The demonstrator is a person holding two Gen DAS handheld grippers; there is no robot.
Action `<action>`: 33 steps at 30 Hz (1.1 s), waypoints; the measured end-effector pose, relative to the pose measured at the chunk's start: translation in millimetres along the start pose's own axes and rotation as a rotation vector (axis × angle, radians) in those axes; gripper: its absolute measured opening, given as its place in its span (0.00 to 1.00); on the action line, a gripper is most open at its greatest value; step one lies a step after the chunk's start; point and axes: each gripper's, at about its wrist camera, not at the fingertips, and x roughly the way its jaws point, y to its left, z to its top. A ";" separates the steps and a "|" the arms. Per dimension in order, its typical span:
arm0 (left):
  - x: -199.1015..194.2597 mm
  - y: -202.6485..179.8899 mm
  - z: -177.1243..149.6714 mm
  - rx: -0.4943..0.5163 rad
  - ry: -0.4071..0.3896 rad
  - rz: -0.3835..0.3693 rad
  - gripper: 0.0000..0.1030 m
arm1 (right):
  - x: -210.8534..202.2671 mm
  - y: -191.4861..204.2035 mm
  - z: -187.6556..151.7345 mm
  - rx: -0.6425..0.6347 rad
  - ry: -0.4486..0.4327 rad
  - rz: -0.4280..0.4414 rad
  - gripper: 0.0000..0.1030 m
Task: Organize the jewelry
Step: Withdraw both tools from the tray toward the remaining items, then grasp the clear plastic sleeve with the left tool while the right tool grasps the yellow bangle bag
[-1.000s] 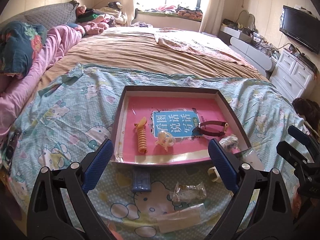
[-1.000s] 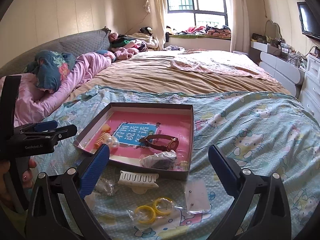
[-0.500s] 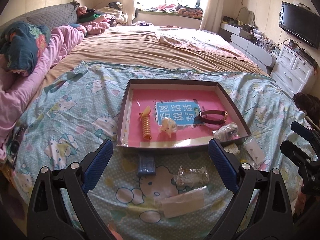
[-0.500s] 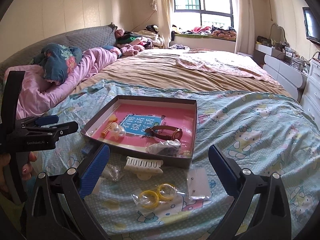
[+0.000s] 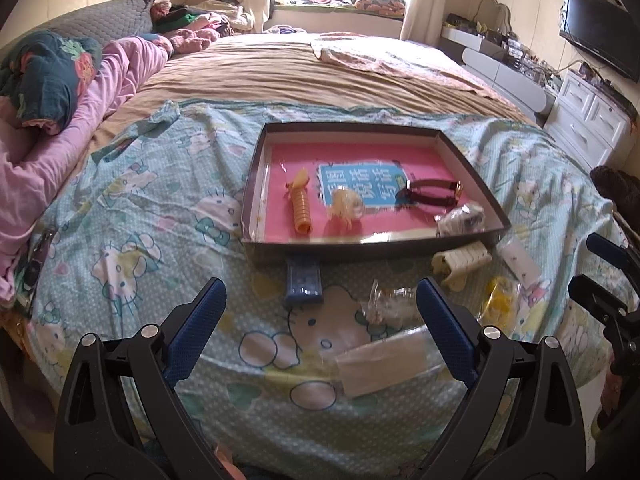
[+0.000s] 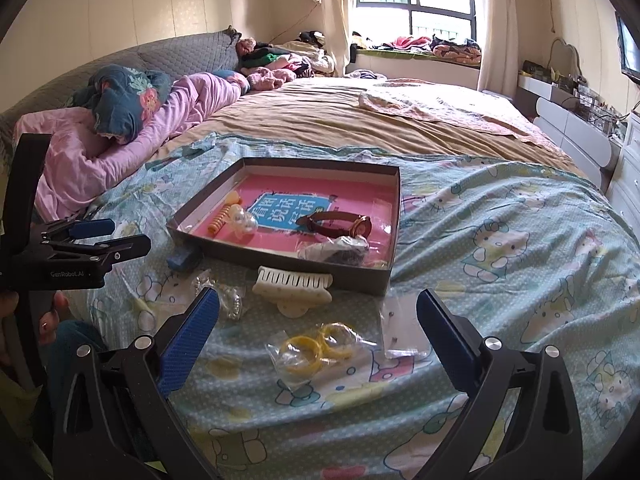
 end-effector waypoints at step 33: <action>60.5 -41.6 -53.8 0.182 0.180 -0.086 0.86 | 44.4 -17.6 -49.3 0.041 0.195 0.071 0.95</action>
